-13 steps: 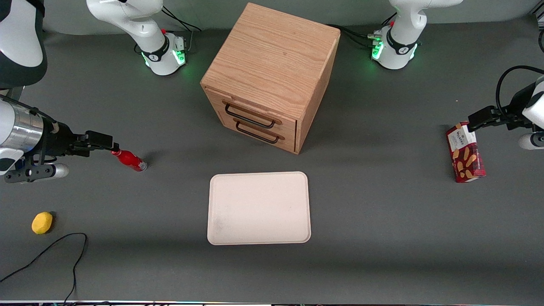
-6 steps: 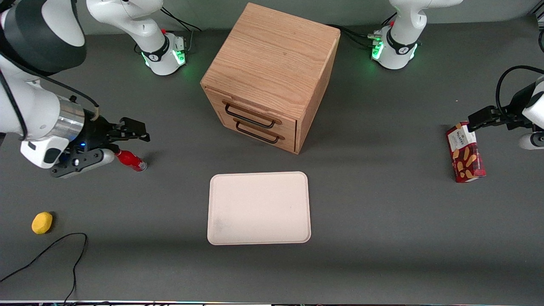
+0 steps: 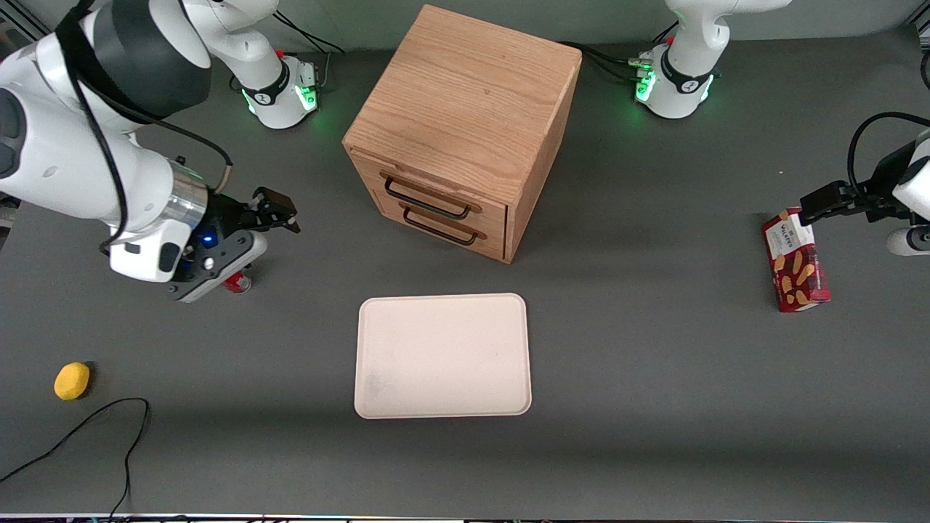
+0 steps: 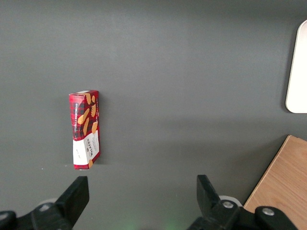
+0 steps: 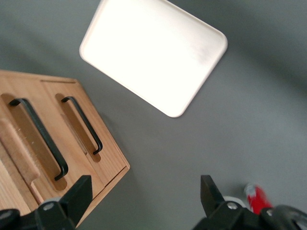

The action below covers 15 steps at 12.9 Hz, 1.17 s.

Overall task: Open upper drawer
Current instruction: 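Move the open right gripper to the upper drawer's black handle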

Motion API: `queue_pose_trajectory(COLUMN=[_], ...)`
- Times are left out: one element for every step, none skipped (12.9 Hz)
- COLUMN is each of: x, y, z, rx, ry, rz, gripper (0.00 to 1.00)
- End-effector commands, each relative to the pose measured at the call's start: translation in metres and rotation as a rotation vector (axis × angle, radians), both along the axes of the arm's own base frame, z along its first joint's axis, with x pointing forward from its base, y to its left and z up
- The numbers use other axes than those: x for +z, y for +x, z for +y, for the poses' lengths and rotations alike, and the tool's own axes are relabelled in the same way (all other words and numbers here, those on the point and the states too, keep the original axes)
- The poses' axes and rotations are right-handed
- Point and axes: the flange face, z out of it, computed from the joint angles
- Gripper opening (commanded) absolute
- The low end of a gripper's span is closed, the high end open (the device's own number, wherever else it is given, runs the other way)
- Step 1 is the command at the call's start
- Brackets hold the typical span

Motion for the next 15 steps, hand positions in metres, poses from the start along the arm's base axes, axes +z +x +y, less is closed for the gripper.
queue_pose_trajectory(x=[-0.006,-0.009,-0.014,-0.018,-0.019,-0.025,-0.033,-0.042,-0.047,-0.053,-0.060,-0.066,-0.073,-0.080,-0.086], y=[0.007,0.007,0.009,0.008,0.007,0.007,0.007,0.008,0.009,0.007,0.005,0.003,0.002,0.002,-0.006], z=[0.027,0.041,0.045,0.050,0.055,0.059,0.062,0.066,0.069,0.074,0.080,0.084,0.085,0.087,0.103], rx=[0.167,0.257,0.332,0.389,0.409,0.411,0.407,0.406,0.404,0.411,0.422,0.431,0.437,0.437,0.463], ry=[0.023,0.039,0.049,0.080,0.116,0.148,0.171,0.187,0.209,0.219,0.220,0.220,0.216,0.215,0.216], rz=[-0.038,-0.047,-0.047,-0.042,-0.035,-0.018,0.008,0.029,0.042,0.060,0.079,0.098,0.117,0.137,0.153], gripper=[1.00,1.00,1.00,1.00,1.00,1.00,1.00,1.00,1.00,1.00,1.00,1.00,1.00,1.00,1.00])
